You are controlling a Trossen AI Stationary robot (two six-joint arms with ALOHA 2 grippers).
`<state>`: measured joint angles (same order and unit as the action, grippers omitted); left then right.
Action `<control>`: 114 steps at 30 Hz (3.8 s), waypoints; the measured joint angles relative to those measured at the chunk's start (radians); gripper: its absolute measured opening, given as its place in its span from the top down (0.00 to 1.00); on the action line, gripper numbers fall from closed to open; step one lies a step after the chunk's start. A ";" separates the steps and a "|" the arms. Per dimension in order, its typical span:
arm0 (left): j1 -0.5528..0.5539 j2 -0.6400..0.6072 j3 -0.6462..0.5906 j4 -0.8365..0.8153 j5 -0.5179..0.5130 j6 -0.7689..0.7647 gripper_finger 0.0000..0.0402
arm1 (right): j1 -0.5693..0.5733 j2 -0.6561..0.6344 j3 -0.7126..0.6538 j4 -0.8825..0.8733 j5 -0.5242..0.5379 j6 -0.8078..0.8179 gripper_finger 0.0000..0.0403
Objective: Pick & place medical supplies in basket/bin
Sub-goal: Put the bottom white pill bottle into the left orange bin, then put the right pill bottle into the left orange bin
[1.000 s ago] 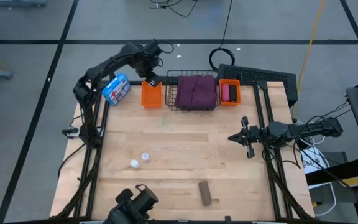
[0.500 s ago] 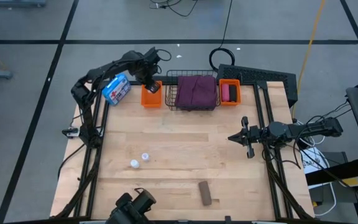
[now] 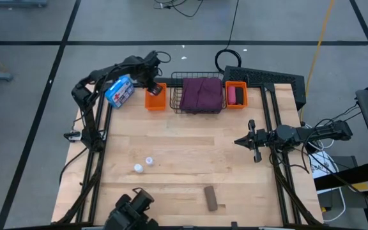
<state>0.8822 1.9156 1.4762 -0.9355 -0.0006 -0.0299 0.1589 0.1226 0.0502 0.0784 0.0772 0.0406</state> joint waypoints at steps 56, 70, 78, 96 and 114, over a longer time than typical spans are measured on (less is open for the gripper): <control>-0.041 -0.348 0.040 -0.026 0.015 -0.035 0.50 | 0.000 0.000 0.000 0.000 0.000 0.000 1.00; -0.621 -0.766 0.023 -0.046 -0.054 -0.194 0.53 | 0.000 0.000 0.000 0.000 0.000 0.000 1.00; -0.986 -0.799 -0.154 -0.061 -0.211 -0.458 0.54 | 0.000 0.000 0.000 0.000 0.000 0.000 1.00; -1.123 -0.651 -0.446 -0.055 -0.218 -0.642 0.54 | 0.000 0.000 0.000 0.000 0.000 0.000 1.00; -1.122 -0.416 -0.442 0.022 -0.102 -0.581 0.48 | 0.000 0.000 0.000 0.000 0.000 0.000 1.00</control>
<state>-0.2398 1.4999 1.0340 -0.9136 -0.1023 -0.6112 0.1586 0.1226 0.0502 0.0785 0.0772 0.0406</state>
